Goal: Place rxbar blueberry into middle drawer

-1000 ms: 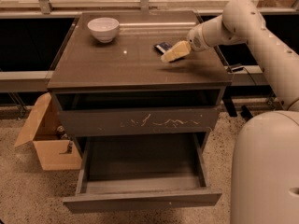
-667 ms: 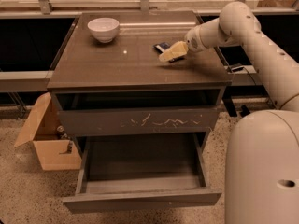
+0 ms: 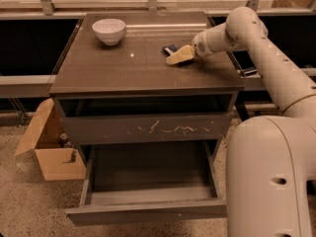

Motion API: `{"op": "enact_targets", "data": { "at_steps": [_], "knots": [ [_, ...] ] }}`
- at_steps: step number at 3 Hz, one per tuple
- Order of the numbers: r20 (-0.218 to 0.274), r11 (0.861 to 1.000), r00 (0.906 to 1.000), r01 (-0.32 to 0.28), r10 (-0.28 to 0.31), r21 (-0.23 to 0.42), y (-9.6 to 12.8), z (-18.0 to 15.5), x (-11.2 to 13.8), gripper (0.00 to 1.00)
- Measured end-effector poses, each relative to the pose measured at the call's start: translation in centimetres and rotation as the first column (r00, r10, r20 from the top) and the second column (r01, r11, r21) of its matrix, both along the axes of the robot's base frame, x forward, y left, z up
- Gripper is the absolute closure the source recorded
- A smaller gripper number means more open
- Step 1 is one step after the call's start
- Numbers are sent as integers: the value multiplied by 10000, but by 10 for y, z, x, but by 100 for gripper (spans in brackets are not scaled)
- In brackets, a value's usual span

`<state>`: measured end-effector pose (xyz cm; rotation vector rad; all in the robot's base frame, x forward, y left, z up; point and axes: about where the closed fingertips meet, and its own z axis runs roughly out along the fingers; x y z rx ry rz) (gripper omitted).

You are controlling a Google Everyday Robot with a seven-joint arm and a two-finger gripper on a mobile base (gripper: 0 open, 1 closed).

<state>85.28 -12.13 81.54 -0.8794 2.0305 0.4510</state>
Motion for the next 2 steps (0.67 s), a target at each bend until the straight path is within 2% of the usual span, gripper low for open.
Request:
{"op": "enact_targets", "data": {
  "at_steps": [1,2],
  "knots": [
    [-84,10000,10000,50,-50,24,1,-4,5,40],
    [-83,10000,10000,50,-50,23,1,4,4,71]
  ]
}}
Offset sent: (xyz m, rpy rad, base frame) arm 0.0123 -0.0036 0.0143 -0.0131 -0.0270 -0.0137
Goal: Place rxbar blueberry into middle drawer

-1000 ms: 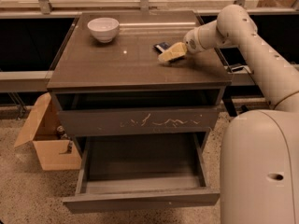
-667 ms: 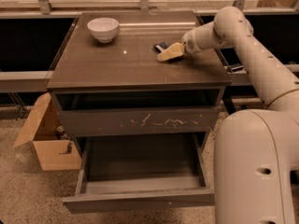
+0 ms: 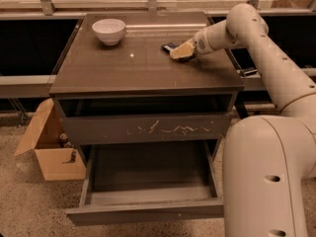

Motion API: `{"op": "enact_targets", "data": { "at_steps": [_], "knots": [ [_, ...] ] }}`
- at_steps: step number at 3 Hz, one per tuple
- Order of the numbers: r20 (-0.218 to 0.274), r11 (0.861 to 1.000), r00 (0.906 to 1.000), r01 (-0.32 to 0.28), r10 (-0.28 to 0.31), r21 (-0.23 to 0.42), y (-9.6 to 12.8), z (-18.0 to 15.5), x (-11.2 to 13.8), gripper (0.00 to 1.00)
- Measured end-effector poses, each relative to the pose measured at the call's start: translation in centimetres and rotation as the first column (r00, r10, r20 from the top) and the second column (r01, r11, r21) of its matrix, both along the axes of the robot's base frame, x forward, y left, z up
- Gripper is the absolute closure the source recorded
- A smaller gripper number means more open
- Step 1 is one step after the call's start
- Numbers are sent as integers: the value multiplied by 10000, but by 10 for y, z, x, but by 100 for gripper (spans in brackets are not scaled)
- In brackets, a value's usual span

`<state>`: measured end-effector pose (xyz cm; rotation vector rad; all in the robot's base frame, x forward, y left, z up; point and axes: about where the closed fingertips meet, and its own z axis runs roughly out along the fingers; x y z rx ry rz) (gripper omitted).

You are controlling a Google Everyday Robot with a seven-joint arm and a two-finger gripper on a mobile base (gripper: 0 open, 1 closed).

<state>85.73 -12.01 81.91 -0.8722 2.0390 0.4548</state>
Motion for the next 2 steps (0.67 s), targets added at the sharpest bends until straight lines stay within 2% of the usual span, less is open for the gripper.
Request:
{"op": "enact_targets", "data": {
  "at_steps": [1,2],
  "knots": [
    [208,10000,9998,-25,25,12,-1,14,-2,99],
    [1005,9997,9947,-238,237,-3,0,49,-9,100]
  ]
}}
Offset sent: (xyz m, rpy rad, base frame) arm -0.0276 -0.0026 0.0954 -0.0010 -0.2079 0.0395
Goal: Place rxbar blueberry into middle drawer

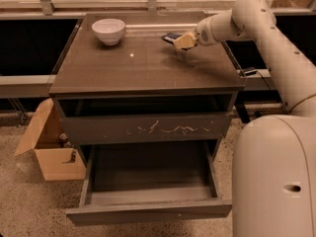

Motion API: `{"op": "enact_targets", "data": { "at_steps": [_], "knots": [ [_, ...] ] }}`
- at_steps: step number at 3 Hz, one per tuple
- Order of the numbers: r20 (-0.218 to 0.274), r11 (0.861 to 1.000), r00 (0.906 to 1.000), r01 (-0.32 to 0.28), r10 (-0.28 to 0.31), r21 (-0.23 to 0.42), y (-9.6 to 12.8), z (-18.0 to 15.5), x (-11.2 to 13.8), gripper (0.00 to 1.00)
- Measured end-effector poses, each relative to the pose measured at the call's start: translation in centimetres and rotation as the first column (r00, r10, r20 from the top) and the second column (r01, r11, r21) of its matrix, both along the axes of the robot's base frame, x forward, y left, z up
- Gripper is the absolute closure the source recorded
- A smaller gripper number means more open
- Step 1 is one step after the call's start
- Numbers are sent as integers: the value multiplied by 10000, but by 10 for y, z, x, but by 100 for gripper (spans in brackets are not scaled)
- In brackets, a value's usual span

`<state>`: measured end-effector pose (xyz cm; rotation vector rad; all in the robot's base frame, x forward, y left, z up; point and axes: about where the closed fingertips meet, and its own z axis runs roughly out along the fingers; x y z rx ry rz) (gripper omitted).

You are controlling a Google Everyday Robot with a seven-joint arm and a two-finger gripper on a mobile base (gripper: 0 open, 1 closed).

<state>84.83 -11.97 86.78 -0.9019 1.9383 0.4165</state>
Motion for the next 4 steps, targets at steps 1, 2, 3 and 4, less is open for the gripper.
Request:
{"op": "enact_targets", "data": {
  "at_steps": [1,2,3,4],
  "knots": [
    [1051,9990,9935,-436,440,-61,2,47,-18,100],
    [1051,9990,9935,-436,440,-61,2,47,-18,100],
    [927,9902,9858,-1391,1399,-154,24,44,-49,100],
    [931,9551,9505,-2944,2964,-347,61,50,-117,100]
  ]
}}
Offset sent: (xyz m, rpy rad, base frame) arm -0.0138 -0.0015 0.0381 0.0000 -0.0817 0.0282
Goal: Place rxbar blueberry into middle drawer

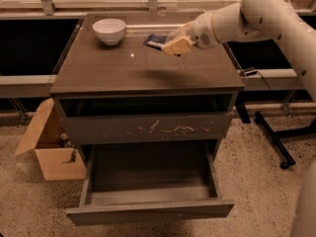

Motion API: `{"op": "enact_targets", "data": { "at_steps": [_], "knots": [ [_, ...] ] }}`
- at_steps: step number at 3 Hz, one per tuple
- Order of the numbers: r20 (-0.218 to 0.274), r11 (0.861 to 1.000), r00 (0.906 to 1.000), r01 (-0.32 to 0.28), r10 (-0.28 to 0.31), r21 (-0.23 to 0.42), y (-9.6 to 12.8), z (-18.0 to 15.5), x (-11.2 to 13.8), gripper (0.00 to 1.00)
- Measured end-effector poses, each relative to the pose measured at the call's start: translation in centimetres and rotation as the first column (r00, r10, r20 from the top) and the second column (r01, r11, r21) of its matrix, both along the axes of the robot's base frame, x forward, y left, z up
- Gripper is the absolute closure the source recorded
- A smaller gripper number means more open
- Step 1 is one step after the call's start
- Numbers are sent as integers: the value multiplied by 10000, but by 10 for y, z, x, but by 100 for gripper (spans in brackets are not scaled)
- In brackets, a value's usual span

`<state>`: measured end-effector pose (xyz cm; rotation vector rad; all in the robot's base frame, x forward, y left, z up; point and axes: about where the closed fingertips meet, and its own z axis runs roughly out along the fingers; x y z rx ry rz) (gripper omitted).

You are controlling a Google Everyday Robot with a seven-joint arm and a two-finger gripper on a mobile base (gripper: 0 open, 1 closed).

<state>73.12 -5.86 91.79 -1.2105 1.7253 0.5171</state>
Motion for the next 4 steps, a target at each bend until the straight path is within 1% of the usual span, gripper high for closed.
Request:
{"op": "enact_targets", "data": {
  "at_steps": [1,2,3,4],
  "knots": [
    [-575,9907,9890,-1364,1363,34,34,-15,-67,100],
    [-581,9910,9893,-1336,1335,25,35,-16,-63,100],
    [-596,9893,9877,-1455,1449,-68,38,-18,-68,100],
    [-765,9647,9672,-2483,2421,-871,62,-37,-108,100]
  ]
}}
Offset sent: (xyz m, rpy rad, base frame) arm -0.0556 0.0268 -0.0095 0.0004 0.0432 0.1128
